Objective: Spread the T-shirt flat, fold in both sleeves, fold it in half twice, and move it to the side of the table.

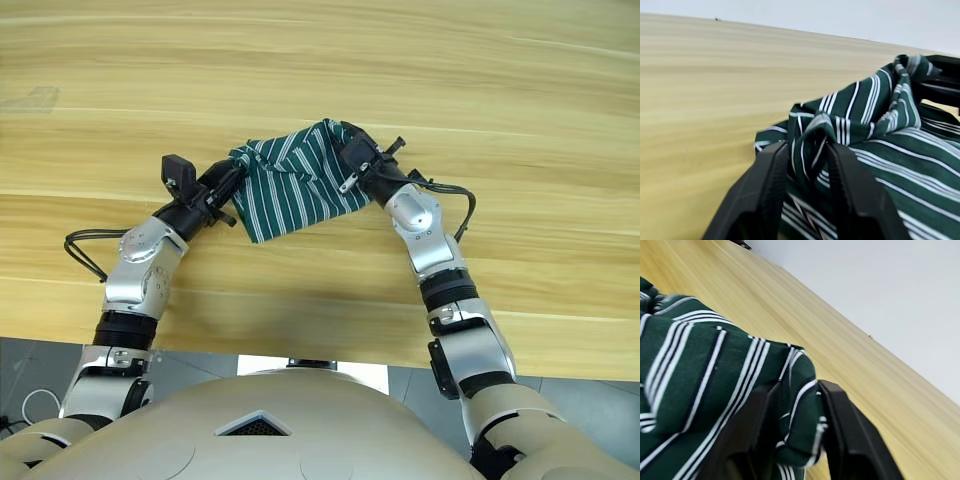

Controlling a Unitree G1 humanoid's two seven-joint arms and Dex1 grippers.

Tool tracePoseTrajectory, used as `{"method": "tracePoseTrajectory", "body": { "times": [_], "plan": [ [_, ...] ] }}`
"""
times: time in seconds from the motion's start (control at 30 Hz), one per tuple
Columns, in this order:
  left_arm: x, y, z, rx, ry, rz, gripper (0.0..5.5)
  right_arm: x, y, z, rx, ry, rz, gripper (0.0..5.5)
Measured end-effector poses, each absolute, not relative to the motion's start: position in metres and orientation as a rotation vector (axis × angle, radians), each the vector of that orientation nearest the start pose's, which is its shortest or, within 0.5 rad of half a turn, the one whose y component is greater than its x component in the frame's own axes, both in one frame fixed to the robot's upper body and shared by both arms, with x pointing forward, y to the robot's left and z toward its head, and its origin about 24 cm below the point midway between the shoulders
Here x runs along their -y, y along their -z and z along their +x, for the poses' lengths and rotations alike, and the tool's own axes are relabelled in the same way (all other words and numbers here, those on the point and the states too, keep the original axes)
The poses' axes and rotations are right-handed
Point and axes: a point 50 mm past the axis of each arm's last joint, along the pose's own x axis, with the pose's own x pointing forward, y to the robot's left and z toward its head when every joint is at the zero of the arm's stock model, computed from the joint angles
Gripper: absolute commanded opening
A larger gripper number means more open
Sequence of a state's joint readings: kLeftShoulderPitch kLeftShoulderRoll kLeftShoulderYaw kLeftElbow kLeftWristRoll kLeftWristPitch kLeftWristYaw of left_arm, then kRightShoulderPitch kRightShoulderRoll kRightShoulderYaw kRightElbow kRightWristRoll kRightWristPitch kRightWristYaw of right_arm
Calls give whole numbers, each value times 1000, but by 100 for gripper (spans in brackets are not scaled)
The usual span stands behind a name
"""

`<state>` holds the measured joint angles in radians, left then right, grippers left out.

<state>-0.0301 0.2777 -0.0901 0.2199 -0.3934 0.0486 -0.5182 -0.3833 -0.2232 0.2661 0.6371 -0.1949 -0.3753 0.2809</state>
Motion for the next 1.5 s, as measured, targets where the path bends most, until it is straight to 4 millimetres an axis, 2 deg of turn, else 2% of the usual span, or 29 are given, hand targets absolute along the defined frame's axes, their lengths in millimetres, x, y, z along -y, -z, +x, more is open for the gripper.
{"method": "tracePoseTrajectory", "body": {
  "times": [0.17,0.3,0.4,0.47,0.53,0.63,0.7,0.73,0.8,0.9,0.93,1.03,1.07,1.13,1.3,1.5],
  "plan": [
    [-175,5,226,-271,458,-212,247,110,-17,319,2,-561,-454,259],
    [-187,4,214,-280,355,-259,311,115,-14,330,-48,-431,-386,313],
    [-199,2,199,-276,270,-303,355,146,-13,345,-147,-201,-291,313],
    [-201,0,188,-269,237,-335,382,182,-13,350,-223,-13,-220,313],
    [-198,-2,181,-259,236,-378,417,207,-13,349,-266,106,-150,313],
    [-187,-11,175,-188,288,-442,461,228,-6,343,-331,234,-15,313],
    [-175,-17,176,-143,350,-432,489,230,-6,342,-330,247,5,313],
    [-166,-19,178,-129,386,-407,507,228,-6,341,-315,232,0,313],
    [-147,-24,186,-100,456,-394,538,210,-8,339,-240,153,-16,313],
    [-138,-33,197,-34,466,-406,538,180,-26,332,-80,-4,-57,313],
    [-138,-34,200,-16,458,-412,538,170,-30,329,-42,-49,-70,313],
    [-147,-41,212,100,364,-489,538,123,-43,299,87,-318,-204,313],
    [-155,-44,218,148,307,-517,538,102,-39,288,99,-441,-270,313],
    [-159,-48,221,189,288,-536,538,81,-29,280,66,-525,-308,313],
    [-161,-50,226,207,265,-549,538,74,1,286,-80,-578,-381,313],
    [-154,-57,228,236,286,-576,538,57,3,311,-152,-575,-343,313]
  ]
}}
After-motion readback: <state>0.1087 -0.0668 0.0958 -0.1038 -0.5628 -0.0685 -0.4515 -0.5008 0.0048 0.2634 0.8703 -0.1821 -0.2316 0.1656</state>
